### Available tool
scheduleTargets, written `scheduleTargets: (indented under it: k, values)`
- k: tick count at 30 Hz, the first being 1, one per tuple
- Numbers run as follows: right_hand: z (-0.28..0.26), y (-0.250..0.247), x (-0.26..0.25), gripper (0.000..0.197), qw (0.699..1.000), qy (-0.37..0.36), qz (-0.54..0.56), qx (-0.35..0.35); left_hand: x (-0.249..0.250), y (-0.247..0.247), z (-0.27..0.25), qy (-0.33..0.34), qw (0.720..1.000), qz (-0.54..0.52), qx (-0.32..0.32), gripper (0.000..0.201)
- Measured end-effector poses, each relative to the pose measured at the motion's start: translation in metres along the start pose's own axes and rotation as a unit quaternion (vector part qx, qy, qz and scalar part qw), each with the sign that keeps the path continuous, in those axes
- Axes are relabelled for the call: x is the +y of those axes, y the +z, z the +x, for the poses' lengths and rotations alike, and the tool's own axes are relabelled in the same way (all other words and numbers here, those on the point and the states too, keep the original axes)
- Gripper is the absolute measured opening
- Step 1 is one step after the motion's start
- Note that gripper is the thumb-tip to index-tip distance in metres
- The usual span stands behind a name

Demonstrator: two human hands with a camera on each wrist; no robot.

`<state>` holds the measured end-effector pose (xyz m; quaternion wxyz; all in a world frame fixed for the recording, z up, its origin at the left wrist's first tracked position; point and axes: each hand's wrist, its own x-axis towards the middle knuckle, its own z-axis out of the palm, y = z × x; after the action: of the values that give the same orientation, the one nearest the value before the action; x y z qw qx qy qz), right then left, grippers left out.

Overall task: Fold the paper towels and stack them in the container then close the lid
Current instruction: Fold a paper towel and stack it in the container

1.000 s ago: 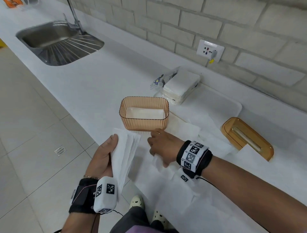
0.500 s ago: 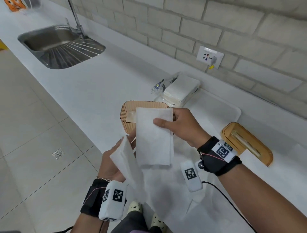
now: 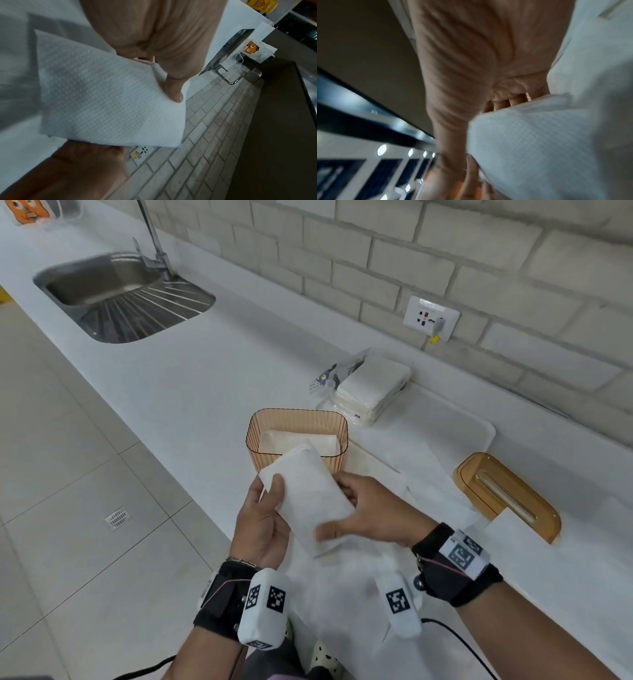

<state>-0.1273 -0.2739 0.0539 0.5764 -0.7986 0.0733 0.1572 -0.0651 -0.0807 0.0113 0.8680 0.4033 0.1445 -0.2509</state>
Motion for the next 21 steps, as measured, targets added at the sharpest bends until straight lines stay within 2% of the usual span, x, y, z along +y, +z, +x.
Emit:
scheduleTargets:
  k: [2, 3, 5, 8, 10, 12, 16, 18, 21]
  values:
    - [0.0, 0.005, 0.015, 0.042, 0.995, -0.002, -0.083, 0.059, 0.001, -0.008, 0.0, 0.01, 1.0, 0.01, -0.013, 0.056]
    - [0.001, 0.006, 0.021, 0.032, 0.992, -0.004, -0.077, 0.1, 0.003, -0.013, -0.003, 0.016, 0.999, 0.039, -0.016, 0.059]
    - [-0.001, 0.006, 0.028, 0.022, 0.987, -0.016, -0.002, 0.158, 0.01, -0.025, -0.006, 0.046, 0.988, 0.147, -0.003, 0.065]
    - [-0.003, 0.01, 0.035, 0.026, 0.978, -0.024, 0.089, 0.187, 0.019, -0.042, -0.009, 0.098, 0.934, 0.343, -0.015, 0.051]
    - [-0.002, 0.017, 0.038, 0.029, 0.973, -0.02, 0.126, 0.191, 0.019, -0.048, -0.01, 0.108, 0.901, 0.419, -0.042, 0.036]
    - [0.001, 0.026, 0.038, 0.023, 0.968, -0.023, 0.159, 0.192, 0.016, -0.048, -0.007, 0.125, 0.88, 0.457, -0.041, 0.026]
    - [0.005, 0.037, 0.043, 0.029, 0.968, -0.032, 0.171, 0.181, 0.006, -0.043, -0.005, 0.154, 0.888, 0.433, -0.005, 0.028]
    - [0.006, 0.038, 0.048, 0.042, 0.973, -0.035, 0.151, 0.169, 0.003, -0.043, -0.006, 0.144, 0.897, 0.418, 0.011, 0.037]
    - [0.005, 0.04, 0.055, 0.063, 0.976, -0.043, 0.132, 0.166, -0.002, -0.048, -0.006, 0.147, 0.895, 0.421, 0.019, 0.042]
